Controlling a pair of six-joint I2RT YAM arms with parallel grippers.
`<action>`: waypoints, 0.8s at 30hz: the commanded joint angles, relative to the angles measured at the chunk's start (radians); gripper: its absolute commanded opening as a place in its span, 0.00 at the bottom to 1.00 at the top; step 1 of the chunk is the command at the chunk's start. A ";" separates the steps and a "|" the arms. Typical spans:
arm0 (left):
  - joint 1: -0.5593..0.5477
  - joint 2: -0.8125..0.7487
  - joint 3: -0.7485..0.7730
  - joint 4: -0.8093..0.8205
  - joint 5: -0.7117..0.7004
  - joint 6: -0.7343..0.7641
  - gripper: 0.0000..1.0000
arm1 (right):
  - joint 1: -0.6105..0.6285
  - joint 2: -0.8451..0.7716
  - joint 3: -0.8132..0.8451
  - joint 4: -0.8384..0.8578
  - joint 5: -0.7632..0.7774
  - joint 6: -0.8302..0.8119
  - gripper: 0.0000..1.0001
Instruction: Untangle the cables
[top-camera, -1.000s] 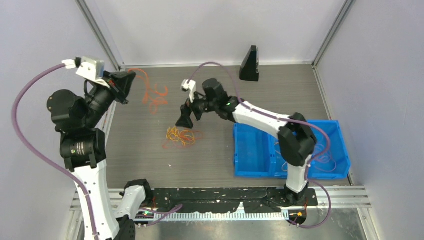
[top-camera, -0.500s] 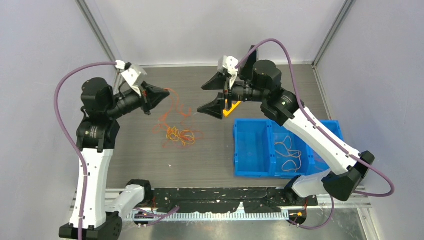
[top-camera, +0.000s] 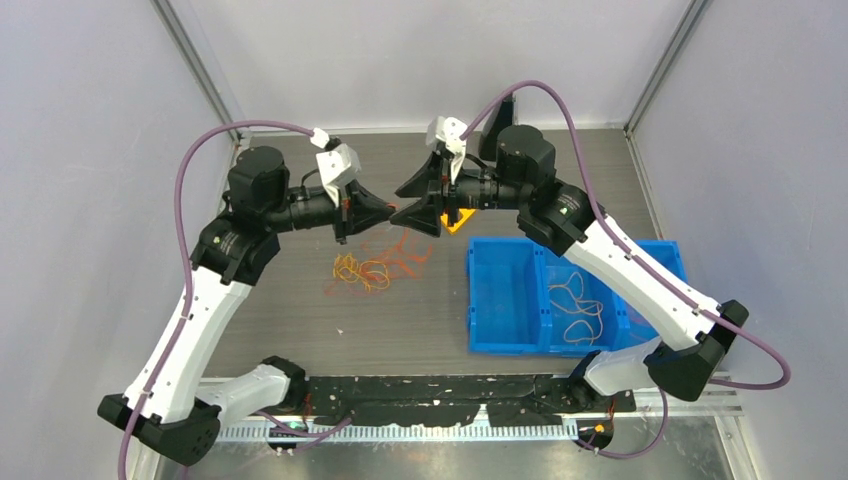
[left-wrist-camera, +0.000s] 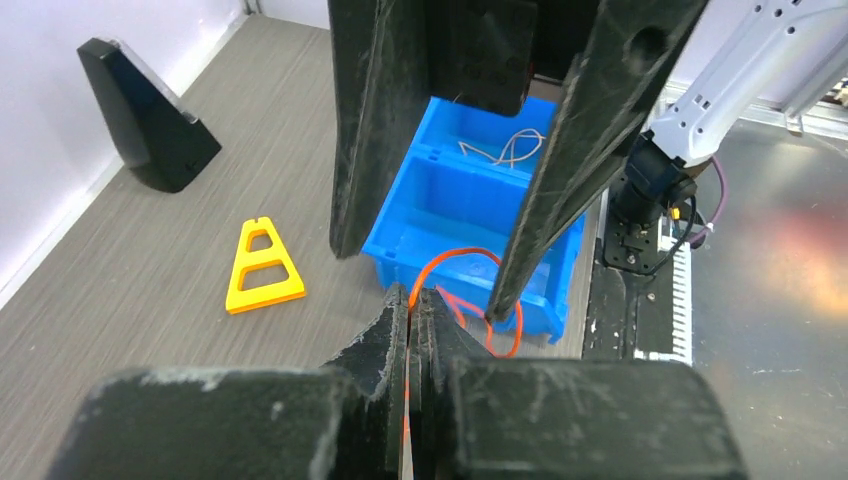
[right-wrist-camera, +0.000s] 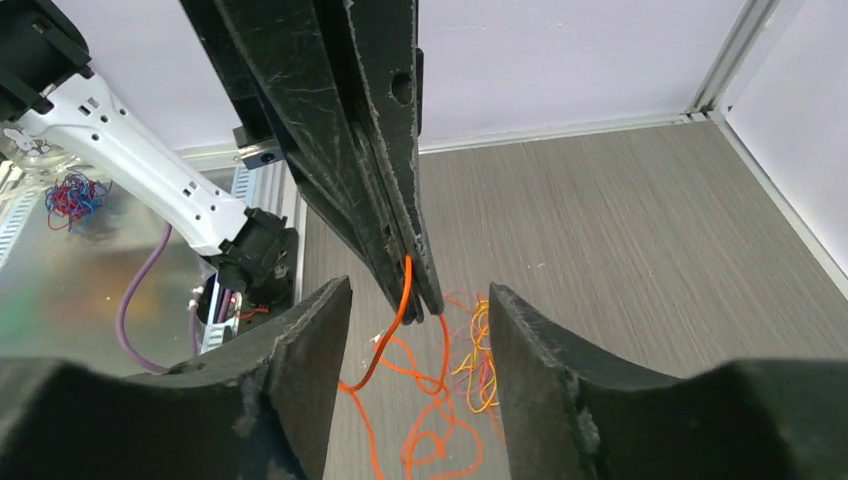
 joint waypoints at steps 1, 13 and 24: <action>-0.048 0.007 0.030 0.053 -0.026 0.023 0.00 | 0.008 -0.038 -0.031 -0.013 0.036 -0.017 0.51; -0.074 0.021 0.020 0.026 -0.046 0.041 0.25 | -0.072 -0.213 -0.180 -0.075 0.146 -0.013 0.05; -0.070 -0.054 -0.074 0.064 -0.124 0.070 0.91 | -0.252 -0.533 -0.311 -0.296 0.248 -0.067 0.05</action>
